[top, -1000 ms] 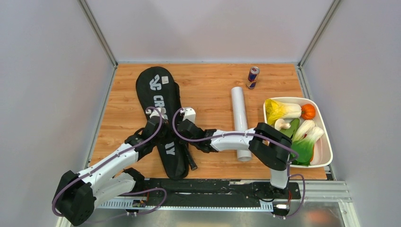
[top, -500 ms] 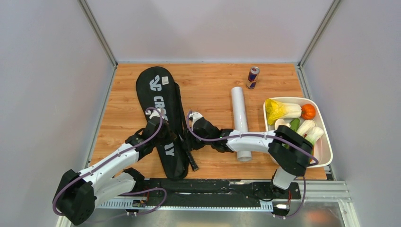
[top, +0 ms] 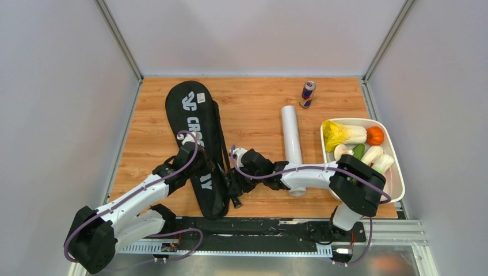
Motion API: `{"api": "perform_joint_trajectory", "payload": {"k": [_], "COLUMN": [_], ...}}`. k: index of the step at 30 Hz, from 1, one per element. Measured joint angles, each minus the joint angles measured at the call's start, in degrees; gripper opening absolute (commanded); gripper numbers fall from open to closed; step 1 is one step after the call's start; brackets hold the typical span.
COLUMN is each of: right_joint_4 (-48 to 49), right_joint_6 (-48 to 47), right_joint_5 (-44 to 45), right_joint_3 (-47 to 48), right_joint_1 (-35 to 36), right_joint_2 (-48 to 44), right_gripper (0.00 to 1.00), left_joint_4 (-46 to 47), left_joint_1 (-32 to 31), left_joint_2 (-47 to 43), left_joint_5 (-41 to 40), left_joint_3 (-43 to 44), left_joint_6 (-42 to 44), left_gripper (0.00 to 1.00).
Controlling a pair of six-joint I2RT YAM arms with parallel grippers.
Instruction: Pack up the badminton gear
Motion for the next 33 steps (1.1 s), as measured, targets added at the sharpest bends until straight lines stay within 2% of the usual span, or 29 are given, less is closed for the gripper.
{"api": "perform_joint_trajectory", "payload": {"k": [4, 9, 11, 13, 14, 24, 33], "right_joint_4": [-0.5, -0.2, 0.2, 0.8, 0.9, 1.0, 0.9], "right_joint_6": [0.0, 1.1, 2.0, 3.2, 5.0, 14.7, 20.5], "right_joint_5": [2.8, 5.1, 5.6, 6.3, 6.7, 13.6, 14.8], "right_joint_3": [-0.2, 0.8, 1.8, 2.9, 3.5, 5.2, 5.6], "right_joint_1": [0.5, 2.1, 2.5, 2.7, 2.7, 3.5, 4.0], "right_joint_2": [1.4, 3.9, 5.1, 6.2, 6.7, 7.8, 7.8], "right_gripper": [0.46, 0.36, 0.25, 0.03, 0.0, 0.0, 0.0], "left_joint_4": [0.0, 0.2, 0.5, 0.7, 0.9, 3.0, 6.1], "left_joint_1": [0.0, 0.0, 0.0, 0.0, 0.0, 0.2, 0.2], "left_joint_2": [0.0, 0.0, 0.0, 0.0, 0.0, 0.0, -1.5], "left_joint_5": [0.0, 0.4, 0.6, 0.7, 0.7, -0.1, -0.2], "left_joint_3": [0.0, 0.0, 0.0, 0.0, 0.0, -2.2, -4.5], "left_joint_6": [0.0, -0.6, -0.9, -1.3, -1.5, -3.7, -5.9], "left_gripper": [0.0, 0.0, 0.0, 0.0, 0.0, 0.0, 0.0]}}
